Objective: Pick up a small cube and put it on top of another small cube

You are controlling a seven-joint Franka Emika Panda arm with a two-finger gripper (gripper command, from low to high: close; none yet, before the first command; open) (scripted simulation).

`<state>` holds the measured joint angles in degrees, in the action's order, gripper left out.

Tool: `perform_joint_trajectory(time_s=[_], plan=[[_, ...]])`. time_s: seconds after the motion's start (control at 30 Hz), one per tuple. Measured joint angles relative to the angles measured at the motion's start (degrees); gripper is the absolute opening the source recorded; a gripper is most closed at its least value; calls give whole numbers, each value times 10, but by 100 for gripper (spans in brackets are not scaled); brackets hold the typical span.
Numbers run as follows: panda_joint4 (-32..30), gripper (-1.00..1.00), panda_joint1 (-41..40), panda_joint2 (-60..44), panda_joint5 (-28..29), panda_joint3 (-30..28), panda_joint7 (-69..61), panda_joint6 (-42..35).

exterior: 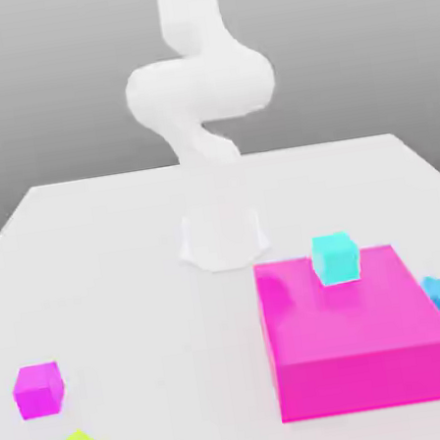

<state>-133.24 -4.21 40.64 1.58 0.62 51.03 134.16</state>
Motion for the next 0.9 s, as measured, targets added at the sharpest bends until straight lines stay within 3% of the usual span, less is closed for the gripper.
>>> perform_joint_trajectory(time_s=[0.27, 0.53, 0.7, 0.9], plan=[[-47, 0, -123, -169, 49, -1, 167, 76], [-94, 0, -208, -333, 66, -43, 307, 152], [-124, 0, -263, -434, 24, -71, 357, 203], [-136, 0, -303, -555, -60, -59, 357, 277]])
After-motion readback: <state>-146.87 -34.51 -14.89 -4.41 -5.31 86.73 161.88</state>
